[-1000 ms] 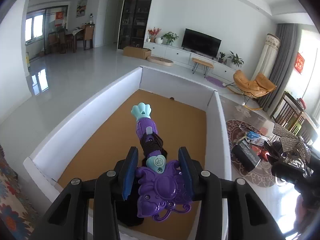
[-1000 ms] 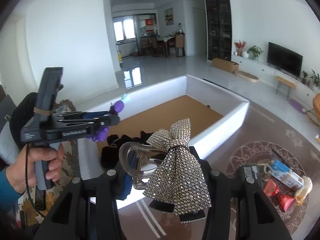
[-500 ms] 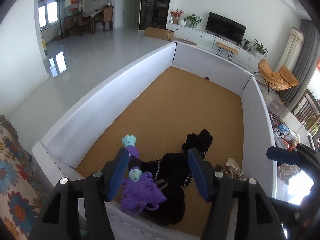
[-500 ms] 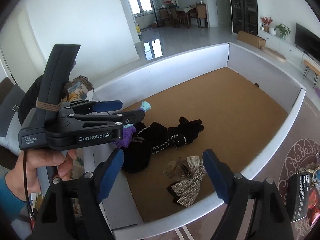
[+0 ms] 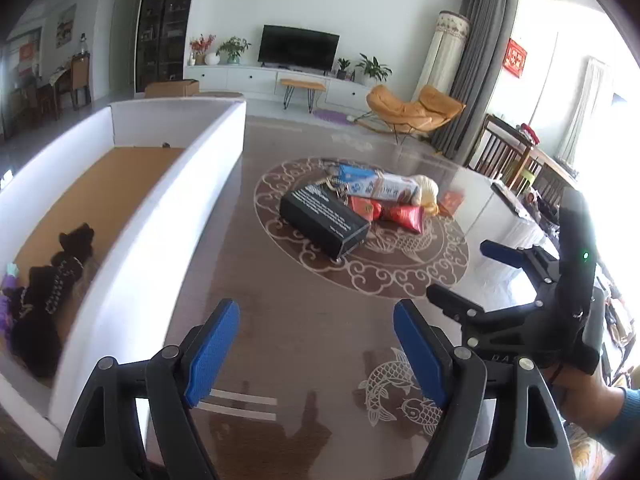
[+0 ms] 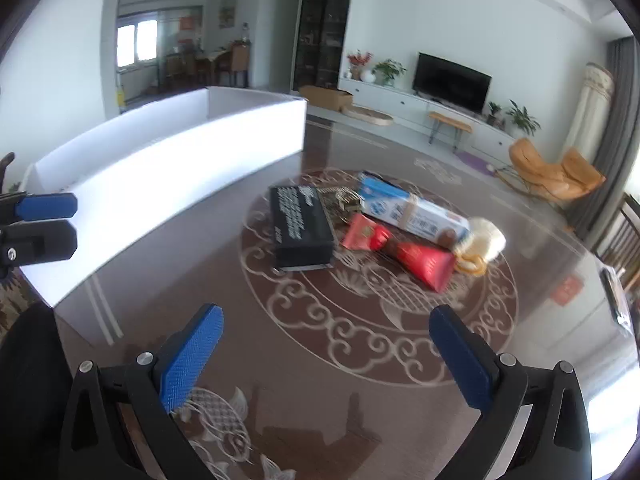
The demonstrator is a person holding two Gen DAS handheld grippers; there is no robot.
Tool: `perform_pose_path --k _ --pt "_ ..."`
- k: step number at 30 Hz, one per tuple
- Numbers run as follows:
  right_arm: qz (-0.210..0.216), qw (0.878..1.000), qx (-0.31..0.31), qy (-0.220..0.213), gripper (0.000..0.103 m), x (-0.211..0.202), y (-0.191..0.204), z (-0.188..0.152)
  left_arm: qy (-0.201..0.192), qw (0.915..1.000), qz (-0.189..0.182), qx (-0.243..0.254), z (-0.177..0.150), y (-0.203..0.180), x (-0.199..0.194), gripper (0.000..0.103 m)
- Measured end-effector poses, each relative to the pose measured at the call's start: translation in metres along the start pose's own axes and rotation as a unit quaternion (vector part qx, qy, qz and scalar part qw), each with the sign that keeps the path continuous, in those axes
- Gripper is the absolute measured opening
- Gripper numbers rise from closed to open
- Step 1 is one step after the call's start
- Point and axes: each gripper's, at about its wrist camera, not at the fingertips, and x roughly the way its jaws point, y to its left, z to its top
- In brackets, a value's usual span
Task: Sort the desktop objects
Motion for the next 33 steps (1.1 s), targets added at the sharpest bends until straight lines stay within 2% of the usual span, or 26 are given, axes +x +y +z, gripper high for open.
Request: perform_pose_path --k 2,5,7,12,16,18,21,26,33 --pt "-0.016 0.998 0.046 0.029 0.103 0.005 -0.031 -0.021 0.036 0.9993 0.005 0.006 -0.012 -0.014 0.036 0.079" --pt "-0.030 0.995 0.079 0.056 0.103 0.008 -0.055 -0.037 0.074 0.9961 0.039 0.028 -0.024 -0.026 0.076 0.079" --pt "-0.034 0.994 0.079 0.063 0.103 0.010 -0.058 -0.046 0.060 0.9951 0.063 0.048 -0.025 -0.034 0.082 0.079" --pt "-0.023 0.993 0.088 0.072 0.103 0.013 -0.051 -0.054 0.071 0.9924 0.083 0.055 -0.016 -0.030 0.097 0.079" --pt "-0.015 0.991 0.105 0.078 0.103 0.021 -0.048 -0.059 0.065 0.9928 0.089 0.049 -0.010 -0.025 0.103 0.083" --pt "-0.014 0.989 0.109 0.094 0.103 0.027 -0.047 -0.060 0.060 0.9931 0.090 0.046 -0.009 -0.023 0.105 0.085" --pt "-0.012 0.989 0.117 0.091 0.103 0.026 -0.049 -0.062 0.059 0.9931 0.090 0.046 -0.008 -0.023 0.108 0.087" --pt "-0.020 0.989 0.110 0.096 0.103 0.030 -0.045 -0.061 0.072 0.9925 0.081 0.057 -0.008 -0.026 0.113 0.103" --pt "-0.020 0.989 0.110 0.095 0.103 0.030 -0.045 -0.061 0.073 0.9924 0.081 0.058 -0.009 -0.025 0.112 0.103"
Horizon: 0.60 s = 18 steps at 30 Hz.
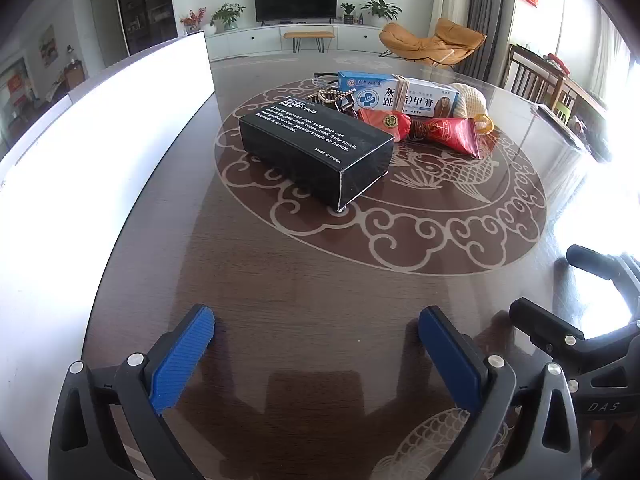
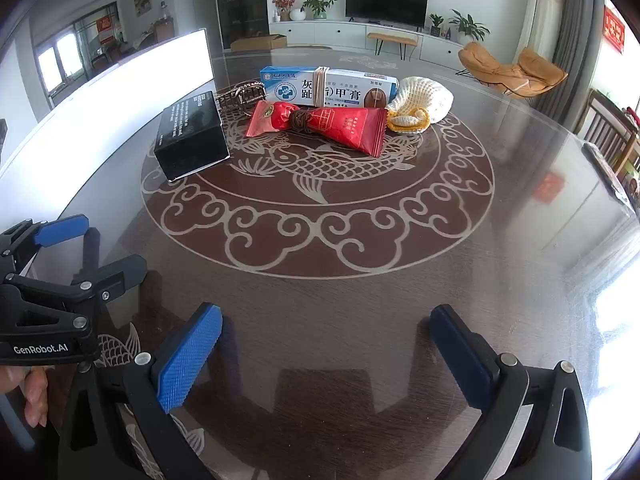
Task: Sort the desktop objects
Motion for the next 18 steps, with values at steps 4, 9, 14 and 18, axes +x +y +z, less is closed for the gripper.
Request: perform_pose_path --k 4,9,14,18 --pt "0.000 1.000 0.000 0.000 0.103 0.0000 0.0003 -0.0001 0.000 1.0000 0.000 0.000 -0.0001 0.0000 0.0000 0.103" --pt "0.000 1.000 0.000 0.000 0.103 0.0000 0.0002 -0.0001 0.000 1.0000 0.001 0.000 -0.0006 0.0004 -0.0012 0.103" --pt "0.000 1.000 0.000 0.000 0.103 0.0000 0.0001 0.0000 0.000 1.0000 0.001 0.000 -0.0007 0.0004 -0.0008 0.103" --pt "0.000 1.000 0.000 0.000 0.103 0.0001 0.0000 0.0000 0.000 1.0000 0.001 -0.001 -0.0008 0.0003 -0.0008 0.103"
